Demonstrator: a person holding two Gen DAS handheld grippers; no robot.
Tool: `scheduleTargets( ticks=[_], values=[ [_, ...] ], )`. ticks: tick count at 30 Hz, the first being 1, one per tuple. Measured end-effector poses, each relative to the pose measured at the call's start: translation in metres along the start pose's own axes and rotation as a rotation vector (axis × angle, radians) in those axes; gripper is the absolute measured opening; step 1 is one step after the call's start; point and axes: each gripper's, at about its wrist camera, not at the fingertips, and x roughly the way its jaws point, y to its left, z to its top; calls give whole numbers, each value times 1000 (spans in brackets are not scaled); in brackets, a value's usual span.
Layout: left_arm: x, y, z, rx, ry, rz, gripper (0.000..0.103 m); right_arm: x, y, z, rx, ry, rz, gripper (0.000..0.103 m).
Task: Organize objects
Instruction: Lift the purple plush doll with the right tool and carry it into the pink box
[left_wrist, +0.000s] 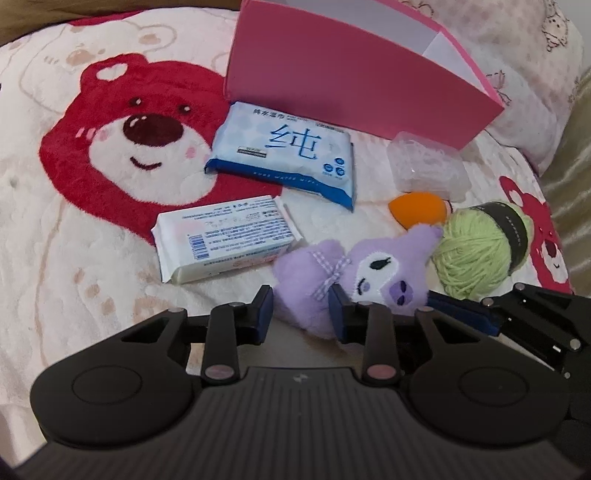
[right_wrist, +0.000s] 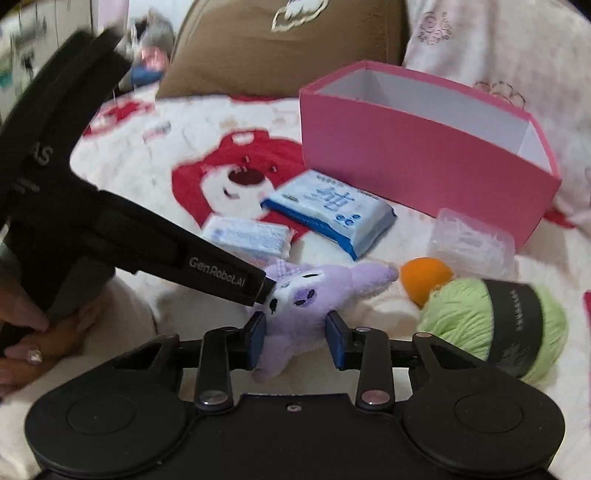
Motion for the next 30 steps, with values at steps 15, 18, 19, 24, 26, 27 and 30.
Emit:
scheduleTargets(
  ticks=[15,18,19,24,26,27,30],
  values=[
    [6,-6,3,-11,4,-16,33,24,-17,-1,157,47,38,52],
    [2,-5,4,-40,2,-33,32,19,-15,3,131,39,34,50],
    [-1,-5,4,-40,-6,-33,32,16,-14,4,123,32,32,50],
    [-17,-2,6,-55,-42,-50,31,2,-10,13,91,-2,29,50],
    [-24,0,7,-60,-53,-63,31,-4,-9,15,83,-18,29,50],
    [-28,0,7,-62,-59,-71,31,-8,-8,16,75,-28,27,50],
    [-39,-3,9,-57,-81,-86,31,-20,-7,19,61,-58,20,50]
  ],
)
